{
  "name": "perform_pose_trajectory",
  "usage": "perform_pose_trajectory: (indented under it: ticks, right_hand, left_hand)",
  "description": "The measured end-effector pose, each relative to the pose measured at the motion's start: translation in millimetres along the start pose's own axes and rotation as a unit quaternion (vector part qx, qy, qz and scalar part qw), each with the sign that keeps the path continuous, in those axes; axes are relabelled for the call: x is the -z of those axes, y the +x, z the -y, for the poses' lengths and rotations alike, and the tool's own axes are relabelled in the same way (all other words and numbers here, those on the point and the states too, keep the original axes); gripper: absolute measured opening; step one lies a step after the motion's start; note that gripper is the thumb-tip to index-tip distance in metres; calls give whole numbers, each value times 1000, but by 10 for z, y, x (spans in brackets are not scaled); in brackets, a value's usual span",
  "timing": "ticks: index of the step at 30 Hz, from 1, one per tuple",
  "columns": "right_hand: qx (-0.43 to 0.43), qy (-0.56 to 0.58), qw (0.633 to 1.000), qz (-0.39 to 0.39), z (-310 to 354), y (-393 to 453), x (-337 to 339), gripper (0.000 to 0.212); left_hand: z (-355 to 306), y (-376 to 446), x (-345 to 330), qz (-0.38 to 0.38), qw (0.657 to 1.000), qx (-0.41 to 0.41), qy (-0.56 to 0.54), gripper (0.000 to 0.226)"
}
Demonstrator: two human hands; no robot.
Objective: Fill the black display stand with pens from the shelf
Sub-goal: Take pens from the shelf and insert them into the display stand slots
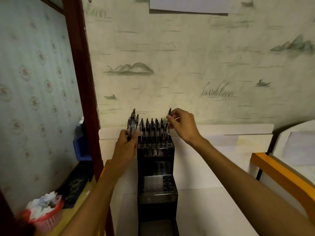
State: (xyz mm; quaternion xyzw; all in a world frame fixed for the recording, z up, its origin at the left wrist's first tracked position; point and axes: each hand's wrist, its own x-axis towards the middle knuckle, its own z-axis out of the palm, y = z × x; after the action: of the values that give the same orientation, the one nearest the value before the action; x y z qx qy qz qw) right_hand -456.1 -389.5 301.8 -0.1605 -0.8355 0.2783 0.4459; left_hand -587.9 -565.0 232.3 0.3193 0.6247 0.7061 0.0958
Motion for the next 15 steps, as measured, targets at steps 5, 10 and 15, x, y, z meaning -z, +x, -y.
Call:
perform_pose_trajectory:
  ticks: [5, 10, 15]
  right_hand:
    - [17, -68, 997, 33, 12, -6, -74, 22]
    - [-13, -79, 995, 55, 5, 23, -105, 22]
    - [-32, -141, 984, 101, -48, -86, -211, 35]
  left_hand:
    - [-9, -26, 2, 8, 999, -5, -38, 14]
    - [-52, -52, -21, 13, 998, -7, -54, 9]
    - [-92, -123, -61, 13, 998, -6, -62, 16]
